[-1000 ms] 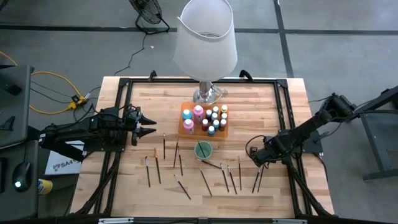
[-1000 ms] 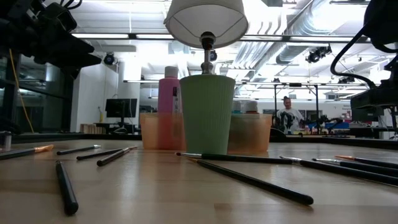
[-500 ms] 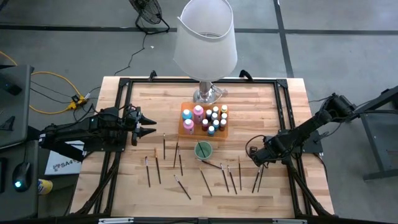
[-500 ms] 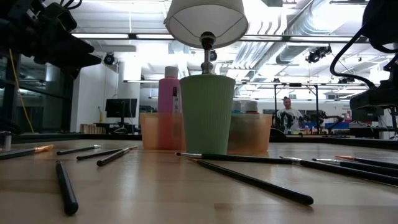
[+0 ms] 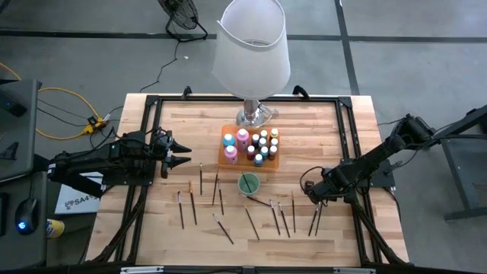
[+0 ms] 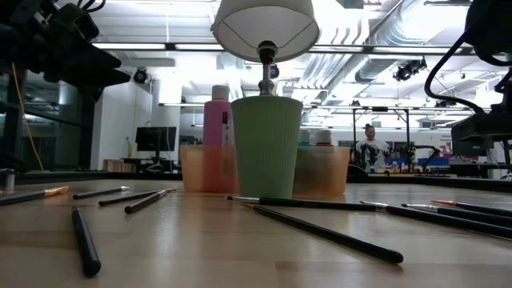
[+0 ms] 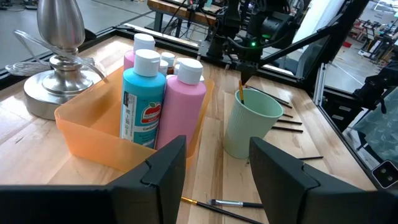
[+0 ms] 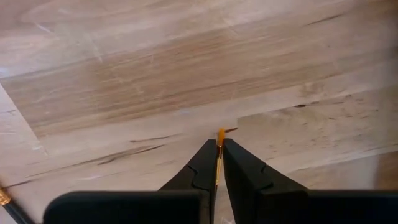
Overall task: Pick & Place Paint Supplies
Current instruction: Put the orange paintbrushes into the green cup
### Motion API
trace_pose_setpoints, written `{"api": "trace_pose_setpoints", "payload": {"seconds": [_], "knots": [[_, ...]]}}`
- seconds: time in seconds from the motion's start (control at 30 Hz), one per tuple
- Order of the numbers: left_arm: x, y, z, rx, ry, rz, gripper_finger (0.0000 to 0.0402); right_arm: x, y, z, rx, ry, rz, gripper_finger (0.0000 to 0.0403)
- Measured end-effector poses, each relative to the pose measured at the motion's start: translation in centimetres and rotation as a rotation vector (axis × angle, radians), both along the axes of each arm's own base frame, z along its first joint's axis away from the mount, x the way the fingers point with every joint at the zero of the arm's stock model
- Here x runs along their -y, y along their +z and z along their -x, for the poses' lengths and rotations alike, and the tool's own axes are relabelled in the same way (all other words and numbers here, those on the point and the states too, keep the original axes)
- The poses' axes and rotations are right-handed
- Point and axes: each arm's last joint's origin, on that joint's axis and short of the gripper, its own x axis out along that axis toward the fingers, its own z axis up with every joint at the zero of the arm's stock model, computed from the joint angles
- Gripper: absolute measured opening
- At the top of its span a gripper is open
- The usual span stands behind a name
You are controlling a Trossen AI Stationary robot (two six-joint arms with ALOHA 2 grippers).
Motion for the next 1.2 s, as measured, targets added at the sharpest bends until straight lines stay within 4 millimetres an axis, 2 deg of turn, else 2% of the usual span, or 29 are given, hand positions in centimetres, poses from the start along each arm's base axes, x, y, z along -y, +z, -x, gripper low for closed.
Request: {"api": "trace_pose_setpoints", "payload": {"seconds": [0.17,0.63,1.0,1.2], "knots": [[0.0,0.0,0.0,0.0,0.0,0.0,0.0172,0.1,0.0,0.0,0.005,0.007,0.022,0.0006],[0.0,0.0,0.0,0.0,0.0,0.0,0.0172,0.1,0.5,-0.4,0.078,0.061,0.084,0.0003],[0.0,0.0,0.0,0.0,0.0,0.0,0.0172,0.7,3.3,0.1,0.267,0.088,0.112,0.0003],[0.0,0.0,0.0,0.0,0.0,0.0,0.0172,1.5,5.3,0.5,0.467,0.119,0.203,0.0003]]}}
